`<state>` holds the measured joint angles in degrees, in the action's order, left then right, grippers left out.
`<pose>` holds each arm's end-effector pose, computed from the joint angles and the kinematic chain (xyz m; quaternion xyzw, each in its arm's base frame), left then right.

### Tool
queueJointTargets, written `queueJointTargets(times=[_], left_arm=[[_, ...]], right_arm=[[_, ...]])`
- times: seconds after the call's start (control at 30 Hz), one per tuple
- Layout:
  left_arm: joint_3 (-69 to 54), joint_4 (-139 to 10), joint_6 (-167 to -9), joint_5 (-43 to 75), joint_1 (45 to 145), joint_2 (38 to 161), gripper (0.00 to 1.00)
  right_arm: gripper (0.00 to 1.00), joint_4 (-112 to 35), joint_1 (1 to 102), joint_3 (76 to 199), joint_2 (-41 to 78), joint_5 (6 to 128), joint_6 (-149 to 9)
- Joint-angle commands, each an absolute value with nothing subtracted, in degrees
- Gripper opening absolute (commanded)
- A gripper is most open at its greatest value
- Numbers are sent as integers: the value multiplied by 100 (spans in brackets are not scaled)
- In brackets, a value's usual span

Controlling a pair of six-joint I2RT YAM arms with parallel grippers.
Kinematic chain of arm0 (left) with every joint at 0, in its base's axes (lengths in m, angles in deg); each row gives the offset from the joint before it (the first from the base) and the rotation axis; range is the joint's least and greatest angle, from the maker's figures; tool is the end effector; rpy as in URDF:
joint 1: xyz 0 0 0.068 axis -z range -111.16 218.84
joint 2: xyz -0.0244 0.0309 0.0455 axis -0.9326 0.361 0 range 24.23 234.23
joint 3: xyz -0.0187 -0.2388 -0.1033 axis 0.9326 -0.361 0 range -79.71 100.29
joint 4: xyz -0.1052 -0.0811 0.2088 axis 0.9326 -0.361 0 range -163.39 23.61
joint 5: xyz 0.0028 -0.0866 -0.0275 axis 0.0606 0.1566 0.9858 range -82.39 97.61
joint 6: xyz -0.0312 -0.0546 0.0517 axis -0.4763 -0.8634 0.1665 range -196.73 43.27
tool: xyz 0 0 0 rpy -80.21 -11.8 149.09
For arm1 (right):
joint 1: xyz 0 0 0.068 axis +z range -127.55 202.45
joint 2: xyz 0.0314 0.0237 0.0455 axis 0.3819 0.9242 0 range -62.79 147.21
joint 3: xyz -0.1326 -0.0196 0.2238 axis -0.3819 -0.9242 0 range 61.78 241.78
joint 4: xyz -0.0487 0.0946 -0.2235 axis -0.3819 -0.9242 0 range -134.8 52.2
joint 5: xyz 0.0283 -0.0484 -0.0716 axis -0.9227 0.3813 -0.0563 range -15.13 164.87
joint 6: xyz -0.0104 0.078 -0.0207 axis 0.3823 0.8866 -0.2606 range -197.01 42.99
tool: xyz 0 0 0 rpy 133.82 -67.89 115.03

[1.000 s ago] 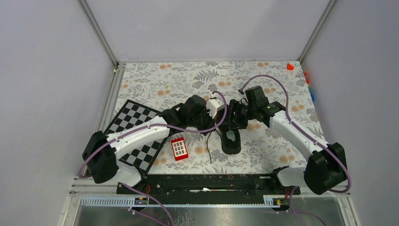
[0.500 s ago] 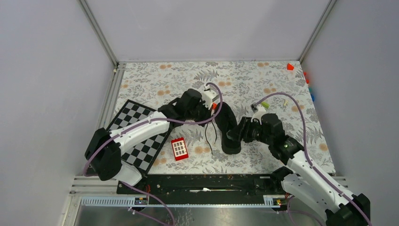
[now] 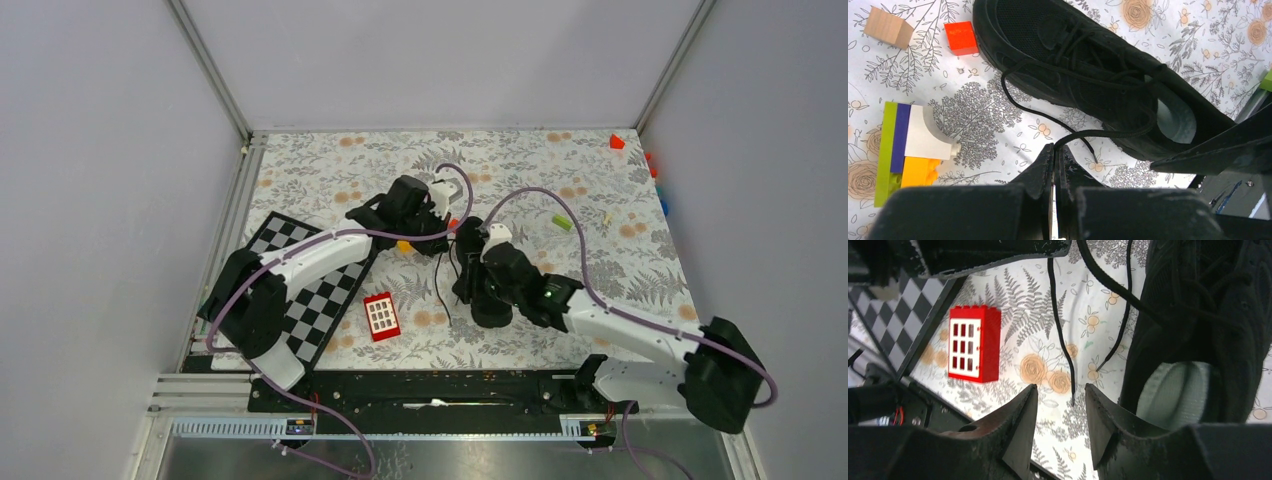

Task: Tie the shoes
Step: Cross the shoelace with the shoelace.

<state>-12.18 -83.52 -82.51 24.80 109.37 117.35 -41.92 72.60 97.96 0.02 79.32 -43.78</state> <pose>0.2685 -0.2568 0.2235 0.3277 0.8466 -0.2817 0.3107 0.1718 0.1974 0.2141 -0.1088 0.8620 0.3033 0.3913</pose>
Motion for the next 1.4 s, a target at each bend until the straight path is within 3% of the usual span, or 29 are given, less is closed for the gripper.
queueJointTargets(times=[0.0, 0.23, 0.67, 1.37], left_arm=[[-1033, -7949, -8282, 2820, 10818, 11935, 0], [-770, -7741, -8374, 3053, 10604, 12432, 0], [-414, -7377, -8913, 3883, 10212, 13096, 0], [-1126, -7251, -9194, 4042, 10178, 12803, 0]], right_arm=[[46, -4295, 7585, 10360, 732, 9137, -3794], [44, -4908, 7741, 10822, 1631, 9950, -3148], [39, -5072, 7774, 11084, 2823, 10169, -2439], [34, -5634, 7769, 11429, 3785, 10506, -2005]])
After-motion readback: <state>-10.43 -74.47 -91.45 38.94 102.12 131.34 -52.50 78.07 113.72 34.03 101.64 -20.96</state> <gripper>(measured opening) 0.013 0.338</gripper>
